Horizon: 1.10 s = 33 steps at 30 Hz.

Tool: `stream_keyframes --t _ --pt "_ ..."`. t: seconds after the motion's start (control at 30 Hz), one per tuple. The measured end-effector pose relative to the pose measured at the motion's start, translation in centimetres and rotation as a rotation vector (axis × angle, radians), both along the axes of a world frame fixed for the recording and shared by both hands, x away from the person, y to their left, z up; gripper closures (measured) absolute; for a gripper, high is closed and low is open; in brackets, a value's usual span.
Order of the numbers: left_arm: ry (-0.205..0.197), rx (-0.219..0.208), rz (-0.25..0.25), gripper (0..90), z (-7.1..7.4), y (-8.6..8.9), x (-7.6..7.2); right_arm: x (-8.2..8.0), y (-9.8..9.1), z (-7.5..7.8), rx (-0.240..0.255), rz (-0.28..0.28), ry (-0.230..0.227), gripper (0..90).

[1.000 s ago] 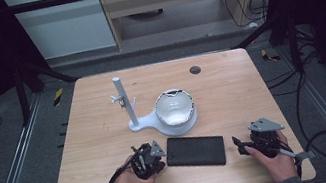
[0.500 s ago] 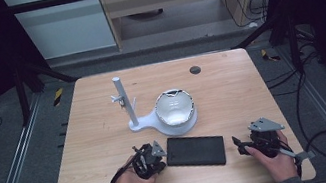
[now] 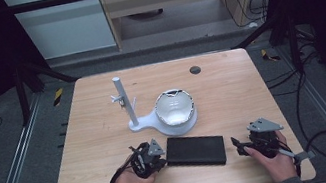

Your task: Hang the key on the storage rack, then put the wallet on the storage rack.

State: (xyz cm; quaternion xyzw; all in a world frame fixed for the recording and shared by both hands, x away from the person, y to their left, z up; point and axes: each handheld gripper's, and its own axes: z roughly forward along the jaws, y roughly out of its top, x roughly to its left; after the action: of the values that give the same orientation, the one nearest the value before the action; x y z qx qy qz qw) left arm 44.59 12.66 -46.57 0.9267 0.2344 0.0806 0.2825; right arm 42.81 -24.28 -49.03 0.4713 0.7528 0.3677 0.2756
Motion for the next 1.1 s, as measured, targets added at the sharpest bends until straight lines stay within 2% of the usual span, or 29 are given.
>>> stream_keyframes --t 0.03,0.13,0.2,0.3,0.37,0.47,0.5,0.57,0.6,0.63,0.67,0.7,0.8,0.97,1.03,1.1 --pt "-0.008 -0.022 0.014 90.0 0.1 0.2 0.1 0.0 0.1 0.0 0.001 0.013 -0.003 12.4" --pt "0.004 -0.099 0.036 90.0 0.2 0.6 0.5 -0.1 0.6 0.1 0.017 0.046 -0.005 12.1" --pt "0.014 -0.134 0.038 90.0 0.3 0.8 0.6 -0.3 1.2 0.3 0.037 0.082 -0.012 12.1" --pt "0.011 -0.177 0.053 90.0 0.5 0.8 0.7 -0.5 1.9 0.5 0.036 0.118 -0.018 13.3" --pt "0.015 -0.183 0.052 90.0 0.5 0.7 0.8 -0.6 2.2 0.6 0.033 0.133 -0.017 13.7" --pt "0.012 -0.175 0.057 90.0 0.6 0.4 1.0 -0.9 3.5 1.3 0.037 0.193 -0.004 14.8" --pt "0.008 -0.162 0.058 90.0 0.8 0.2 1.1 -1.2 4.6 2.2 0.011 0.241 -0.004 14.7" --pt "0.007 -0.154 0.056 90.0 1.0 0.1 1.1 -1.3 4.9 2.5 0.004 0.258 -0.007 14.5" --pt "0.010 -0.140 0.054 90.0 1.3 0.0 1.2 -1.5 5.8 3.2 -0.014 0.301 0.007 14.2" --pt "0.010 -0.140 0.054 90.0 1.3 0.0 1.2 -1.5 5.8 3.2 -0.014 0.301 0.007 14.2" --pt "0.012 -0.115 0.053 90.0 1.6 -0.1 1.2 -1.6 6.5 3.4 -0.042 0.329 0.026 12.9" --pt "0.012 -0.115 0.053 90.0 1.6 -0.1 1.2 -1.6 6.8 3.5 -0.052 0.343 0.045 12.3" --pt "0.013 -0.106 0.053 90.0 2.1 -0.2 1.4 -1.6 7.6 3.5 -0.100 0.376 0.071 11.9" --pt "0.017 -0.102 0.054 90.0 2.3 -0.4 1.6 -1.4 8.5 3.5 -0.133 0.415 0.100 10.2" --pt "0.021 -0.098 0.056 89.9 2.4 -0.4 1.7 -1.2 9.2 3.4 -0.178 0.438 0.118 10.1" --pt "0.025 -0.092 0.055 89.9 2.5 -0.5 1.8 -1.1 9.4 3.4 -0.189 0.447 0.129 10.2"
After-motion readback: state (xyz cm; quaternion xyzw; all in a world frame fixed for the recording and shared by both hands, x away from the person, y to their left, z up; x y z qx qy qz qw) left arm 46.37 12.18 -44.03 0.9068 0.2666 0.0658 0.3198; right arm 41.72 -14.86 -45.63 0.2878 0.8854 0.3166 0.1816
